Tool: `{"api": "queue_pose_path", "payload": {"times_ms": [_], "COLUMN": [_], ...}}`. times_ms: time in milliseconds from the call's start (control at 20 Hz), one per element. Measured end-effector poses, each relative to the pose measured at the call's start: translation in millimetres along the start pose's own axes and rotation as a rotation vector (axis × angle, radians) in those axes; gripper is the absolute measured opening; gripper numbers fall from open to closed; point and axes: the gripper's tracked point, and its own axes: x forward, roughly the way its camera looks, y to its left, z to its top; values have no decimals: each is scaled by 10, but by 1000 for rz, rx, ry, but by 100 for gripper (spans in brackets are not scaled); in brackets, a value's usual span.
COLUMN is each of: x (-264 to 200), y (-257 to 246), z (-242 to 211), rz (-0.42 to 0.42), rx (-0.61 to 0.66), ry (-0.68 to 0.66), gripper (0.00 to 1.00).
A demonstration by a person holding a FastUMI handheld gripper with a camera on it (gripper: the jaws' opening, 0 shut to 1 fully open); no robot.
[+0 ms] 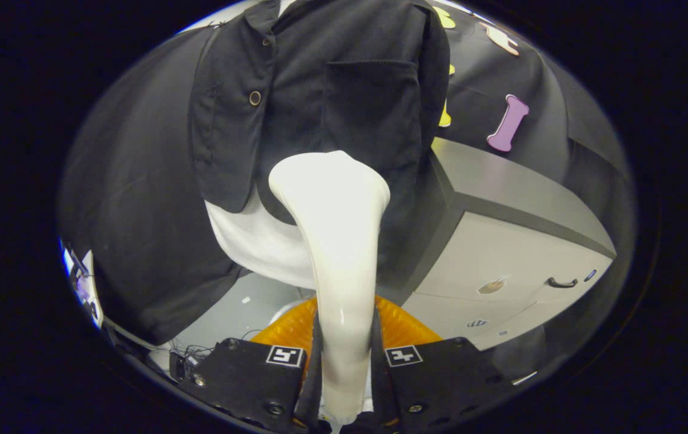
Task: Iron the clothes twice with a garment steamer, once on the left side and once on the right side.
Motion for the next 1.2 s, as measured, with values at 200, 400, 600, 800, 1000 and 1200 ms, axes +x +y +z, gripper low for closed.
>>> {"api": "queue_pose_path", "payload": {"times_ms": [200, 400, 600, 800, 1000, 1200], "x": [-40, -220, -533, -947, -1293, -1583], "y": [-15, 11, 81, 267, 495, 772], "z": [90, 328, 676, 1111, 1564, 2092], "rz": [2, 11, 24, 51, 77, 93], "rx": [5, 5, -6, -25, -48, -66], "ry": [-10, -48, -110, -190, -271, -366], "gripper": [36, 36, 36, 36, 36, 36]}}
